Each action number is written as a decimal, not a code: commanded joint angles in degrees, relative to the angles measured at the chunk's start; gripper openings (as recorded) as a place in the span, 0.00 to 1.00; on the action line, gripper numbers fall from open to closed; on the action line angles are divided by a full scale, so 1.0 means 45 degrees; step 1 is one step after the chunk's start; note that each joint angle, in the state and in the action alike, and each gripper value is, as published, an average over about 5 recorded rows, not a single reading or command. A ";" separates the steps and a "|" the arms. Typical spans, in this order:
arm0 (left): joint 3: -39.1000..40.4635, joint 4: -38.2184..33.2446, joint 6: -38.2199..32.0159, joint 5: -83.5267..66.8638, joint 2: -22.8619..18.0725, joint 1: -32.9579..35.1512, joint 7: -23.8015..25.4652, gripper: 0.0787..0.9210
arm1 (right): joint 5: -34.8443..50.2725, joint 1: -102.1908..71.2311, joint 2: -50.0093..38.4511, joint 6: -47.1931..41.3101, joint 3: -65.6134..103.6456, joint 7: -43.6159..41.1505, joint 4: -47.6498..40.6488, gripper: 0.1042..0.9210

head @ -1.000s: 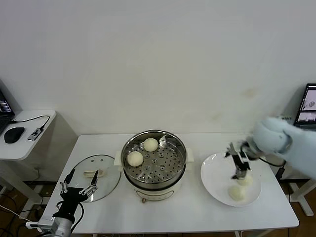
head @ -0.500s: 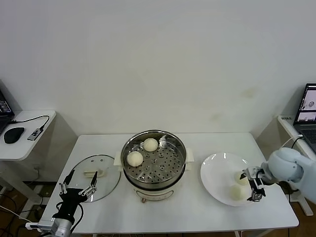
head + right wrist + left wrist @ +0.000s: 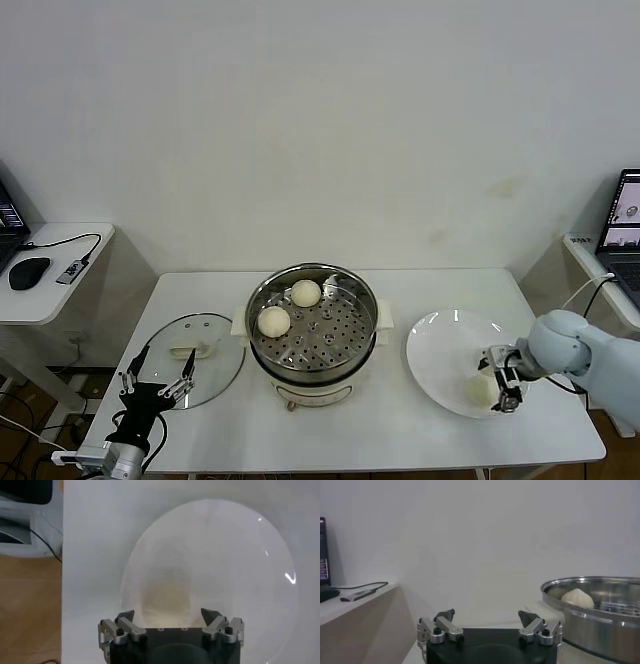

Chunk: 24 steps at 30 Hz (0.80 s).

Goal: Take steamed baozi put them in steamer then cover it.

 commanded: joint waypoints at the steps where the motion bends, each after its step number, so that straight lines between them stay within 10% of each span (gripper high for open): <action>1: 0.0027 0.0007 -0.0006 0.0021 -0.0016 0.0001 -0.0001 0.88 | -0.0171 -0.0310 0.0452 0.0044 0.0194 0.0098 -0.0699 0.83; 24: 0.0131 -0.0160 0.0234 0.0000 0.0131 -0.0130 -0.0014 0.88 | 0.1246 0.3439 0.0615 -0.0305 -0.2169 -0.0464 -0.0482 0.60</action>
